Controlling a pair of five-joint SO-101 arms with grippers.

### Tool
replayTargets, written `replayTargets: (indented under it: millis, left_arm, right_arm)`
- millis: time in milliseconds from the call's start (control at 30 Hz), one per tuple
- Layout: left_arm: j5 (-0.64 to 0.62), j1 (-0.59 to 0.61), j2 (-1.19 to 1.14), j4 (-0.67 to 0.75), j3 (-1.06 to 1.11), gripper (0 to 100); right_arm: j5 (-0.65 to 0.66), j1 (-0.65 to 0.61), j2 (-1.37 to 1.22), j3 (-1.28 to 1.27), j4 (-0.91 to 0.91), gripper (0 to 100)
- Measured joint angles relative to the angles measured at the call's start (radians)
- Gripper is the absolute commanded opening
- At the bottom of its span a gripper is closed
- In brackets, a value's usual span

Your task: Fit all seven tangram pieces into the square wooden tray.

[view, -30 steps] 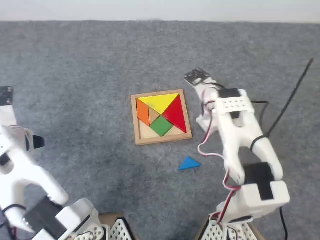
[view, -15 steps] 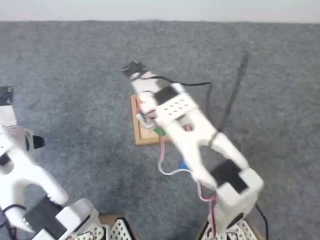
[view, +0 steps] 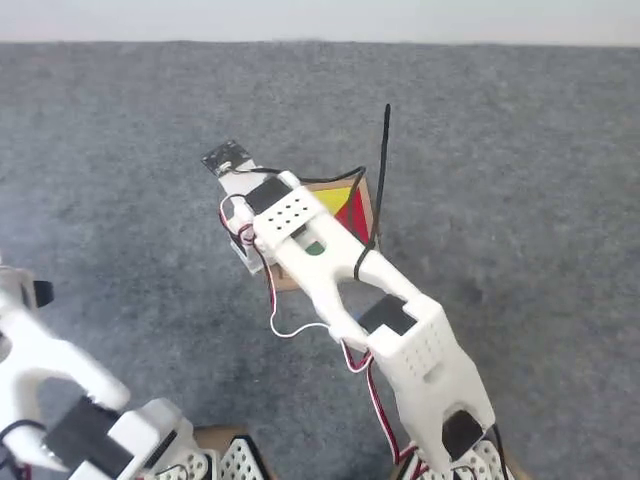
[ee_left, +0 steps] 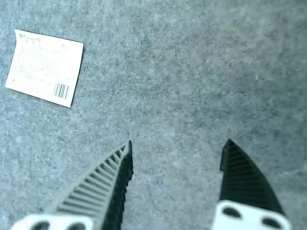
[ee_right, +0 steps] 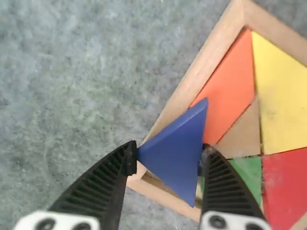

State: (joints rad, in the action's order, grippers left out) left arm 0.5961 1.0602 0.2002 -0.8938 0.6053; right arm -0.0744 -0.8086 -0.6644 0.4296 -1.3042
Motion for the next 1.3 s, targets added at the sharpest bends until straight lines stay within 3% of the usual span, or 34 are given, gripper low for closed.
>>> replayTargets:
  millis: [467,633,1033,1300]
  left_arm:
    - [0.000,0.000,0.000,0.000,0.000,28]
    - [0.006,0.000,0.000,0.000,0.000,28]
    - [0.006,0.000,0.000,0.000,0.000,28]
    - [0.006,0.000,0.000,0.000,0.000,29]
  right_arm:
    - [0.002,-0.006,0.000,0.005,-0.092,16.3]
    - [0.026,-0.008,0.000,0.005,-0.095,26.4]
    - [0.035,-0.006,0.000,0.005,-0.097,26.4]
    - [0.087,0.014,0.227,-0.032,-0.132,26.3]
